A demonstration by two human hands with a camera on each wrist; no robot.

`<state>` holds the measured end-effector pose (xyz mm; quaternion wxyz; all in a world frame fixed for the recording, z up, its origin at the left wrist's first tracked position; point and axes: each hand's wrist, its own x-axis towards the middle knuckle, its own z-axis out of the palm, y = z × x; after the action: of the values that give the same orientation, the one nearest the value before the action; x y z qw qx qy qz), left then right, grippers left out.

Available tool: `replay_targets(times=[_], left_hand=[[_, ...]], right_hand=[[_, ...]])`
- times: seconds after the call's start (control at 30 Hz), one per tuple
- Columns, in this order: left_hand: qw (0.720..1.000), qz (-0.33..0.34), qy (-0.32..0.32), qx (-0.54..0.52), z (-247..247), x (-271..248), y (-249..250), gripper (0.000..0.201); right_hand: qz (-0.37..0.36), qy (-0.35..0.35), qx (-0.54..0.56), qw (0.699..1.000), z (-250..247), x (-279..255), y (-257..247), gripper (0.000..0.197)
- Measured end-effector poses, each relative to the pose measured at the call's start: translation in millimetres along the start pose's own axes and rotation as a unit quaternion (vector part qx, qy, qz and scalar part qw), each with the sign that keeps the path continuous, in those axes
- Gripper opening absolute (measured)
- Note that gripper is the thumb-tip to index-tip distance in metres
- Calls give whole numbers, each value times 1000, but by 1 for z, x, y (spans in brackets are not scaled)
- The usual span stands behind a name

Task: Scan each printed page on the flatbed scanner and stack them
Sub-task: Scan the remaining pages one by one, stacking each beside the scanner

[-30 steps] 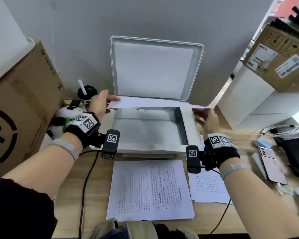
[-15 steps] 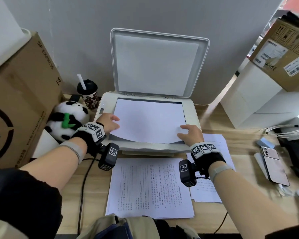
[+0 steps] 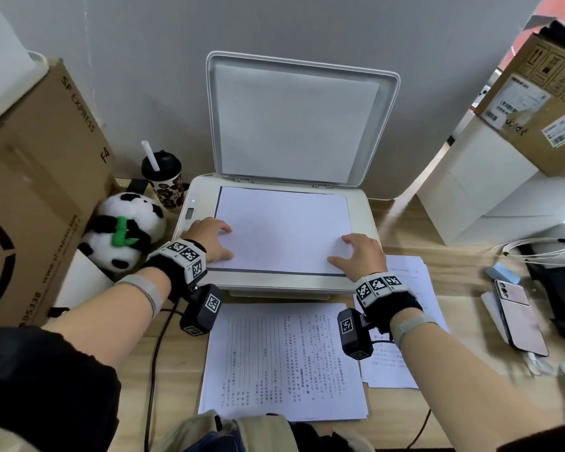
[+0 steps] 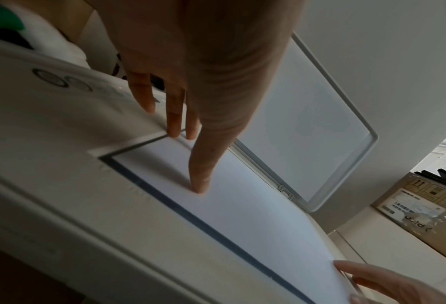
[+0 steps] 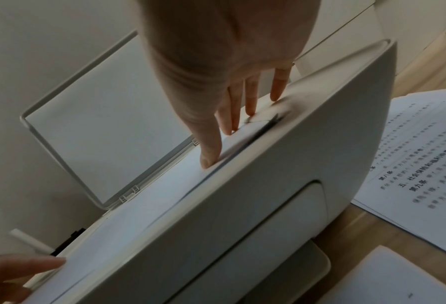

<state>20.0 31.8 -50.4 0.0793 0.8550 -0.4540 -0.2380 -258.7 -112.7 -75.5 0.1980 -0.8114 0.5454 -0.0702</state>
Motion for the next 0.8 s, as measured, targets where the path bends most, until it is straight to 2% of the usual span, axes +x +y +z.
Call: replay_targets(times=[0.27,0.63,0.8], left_hand=[[998,2,-25,52,-7,0,0,66],[997,-10,-27,70,-8,1,3,66],[998,-12,-32,45,-7,1,2,67]], right_hand=[[-2,-10,-14,1000,-1,3,3,61],[-11,-9,-5,1000,3,5,4,62],[-12,-9,-5,1000,2,4,3,62]])
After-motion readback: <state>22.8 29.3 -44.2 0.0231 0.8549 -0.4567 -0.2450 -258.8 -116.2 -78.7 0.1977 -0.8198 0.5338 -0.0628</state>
